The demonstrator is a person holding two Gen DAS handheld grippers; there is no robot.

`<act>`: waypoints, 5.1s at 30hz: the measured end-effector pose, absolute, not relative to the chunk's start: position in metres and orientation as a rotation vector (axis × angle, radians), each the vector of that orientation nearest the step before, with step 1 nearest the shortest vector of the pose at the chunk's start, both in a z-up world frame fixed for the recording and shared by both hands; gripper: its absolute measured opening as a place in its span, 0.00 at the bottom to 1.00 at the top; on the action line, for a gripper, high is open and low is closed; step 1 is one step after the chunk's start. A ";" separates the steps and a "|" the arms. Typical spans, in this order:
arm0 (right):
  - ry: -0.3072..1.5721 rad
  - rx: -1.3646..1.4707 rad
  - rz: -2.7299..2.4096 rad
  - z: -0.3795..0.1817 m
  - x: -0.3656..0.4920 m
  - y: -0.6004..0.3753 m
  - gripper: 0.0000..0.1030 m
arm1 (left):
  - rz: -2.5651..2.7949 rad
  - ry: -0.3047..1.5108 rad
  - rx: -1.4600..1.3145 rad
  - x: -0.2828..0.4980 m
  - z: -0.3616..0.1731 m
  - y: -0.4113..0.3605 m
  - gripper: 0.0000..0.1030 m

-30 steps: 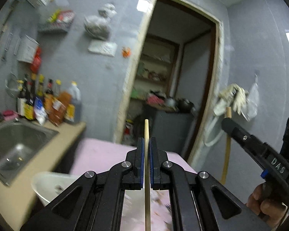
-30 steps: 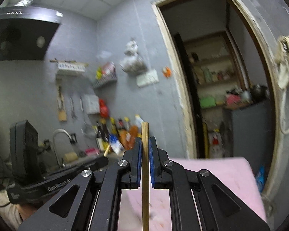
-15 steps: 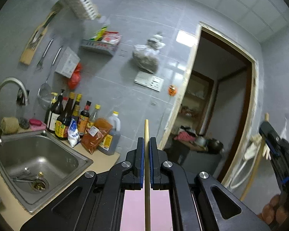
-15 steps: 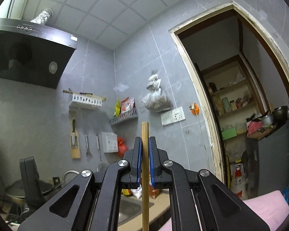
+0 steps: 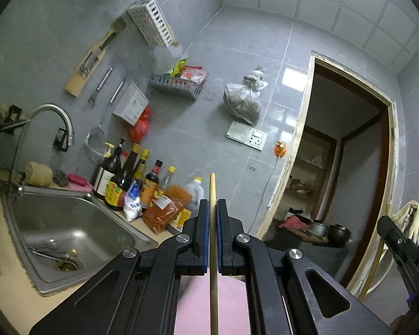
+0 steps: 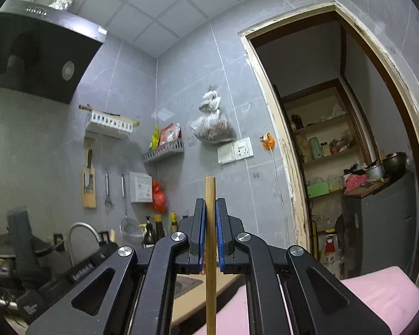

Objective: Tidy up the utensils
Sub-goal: 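Lift the chopstick with the right gripper and carry it over the white caddy, then open the right gripper to drop the chopstick into the caddy, then lower the right gripper onto another wooden chopstick and close on it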

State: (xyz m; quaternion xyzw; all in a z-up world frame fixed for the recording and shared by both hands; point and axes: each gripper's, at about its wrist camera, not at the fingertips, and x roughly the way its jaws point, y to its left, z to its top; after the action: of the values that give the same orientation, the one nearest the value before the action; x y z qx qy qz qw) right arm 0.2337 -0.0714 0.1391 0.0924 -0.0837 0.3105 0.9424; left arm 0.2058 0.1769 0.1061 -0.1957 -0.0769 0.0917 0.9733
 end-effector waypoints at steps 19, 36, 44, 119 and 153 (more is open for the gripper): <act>0.013 0.087 0.660 0.098 0.226 -0.068 0.06 | 0.116 0.116 -0.337 0.207 0.062 0.153 0.03; 0.045 0.115 0.671 0.109 0.204 -0.094 0.34 | 0.009 0.175 -0.378 0.174 0.080 0.140 0.42; -0.009 0.132 0.621 0.129 0.186 -0.128 0.70 | -0.019 0.144 -0.300 0.158 0.101 0.106 0.64; 0.910 -0.173 0.331 -0.005 0.271 -0.247 0.18 | -0.451 0.965 -0.107 0.265 -0.031 -0.051 0.15; 0.314 0.033 0.405 0.058 0.170 -0.234 0.03 | -0.266 0.351 0.013 0.167 0.041 -0.048 0.00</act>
State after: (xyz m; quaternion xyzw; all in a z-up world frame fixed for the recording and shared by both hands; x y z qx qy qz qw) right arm 0.1695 -0.2341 0.0582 0.0165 0.1551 0.2002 0.9673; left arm 0.1675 -0.0476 0.0405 0.0066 0.1742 -0.1321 0.9758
